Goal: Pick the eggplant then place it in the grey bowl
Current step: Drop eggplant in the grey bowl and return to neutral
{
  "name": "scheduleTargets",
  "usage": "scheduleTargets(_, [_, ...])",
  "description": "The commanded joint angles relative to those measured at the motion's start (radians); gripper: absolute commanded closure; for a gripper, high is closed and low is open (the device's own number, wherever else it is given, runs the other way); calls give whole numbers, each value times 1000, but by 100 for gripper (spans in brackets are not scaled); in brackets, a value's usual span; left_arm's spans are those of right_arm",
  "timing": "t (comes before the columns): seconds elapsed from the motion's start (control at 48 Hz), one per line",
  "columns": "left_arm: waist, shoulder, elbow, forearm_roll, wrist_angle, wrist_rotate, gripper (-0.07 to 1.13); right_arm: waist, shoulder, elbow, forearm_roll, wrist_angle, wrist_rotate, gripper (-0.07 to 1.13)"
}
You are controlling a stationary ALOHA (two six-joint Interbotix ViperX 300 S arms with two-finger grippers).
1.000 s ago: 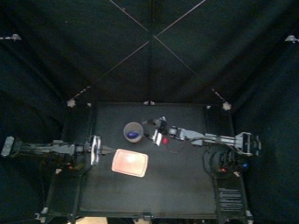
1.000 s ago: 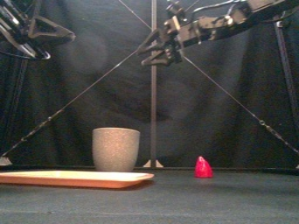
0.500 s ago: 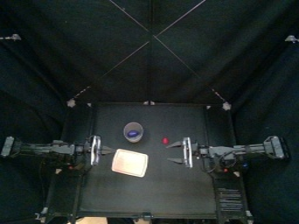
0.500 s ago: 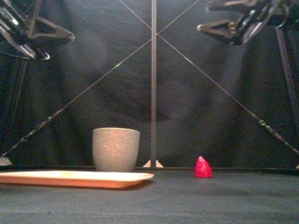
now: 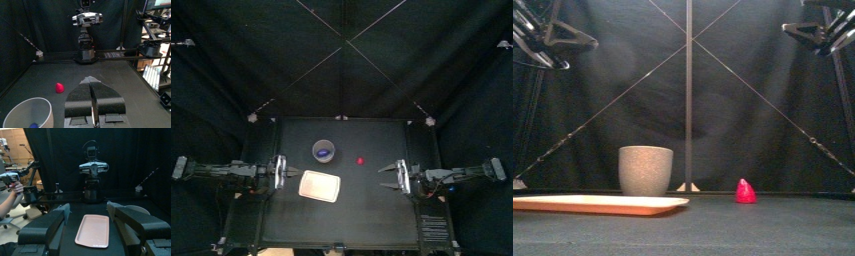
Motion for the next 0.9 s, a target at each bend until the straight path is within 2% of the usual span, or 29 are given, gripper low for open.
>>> scheduleTargets(0.021, [3,3,-14,2,-5,2,108,5,2,-15,-15,23,-2,11])
scheduleTargets(0.896, [3,3,-12,2,-5,2,108,0,-40,-6,-21,115,-3,11])
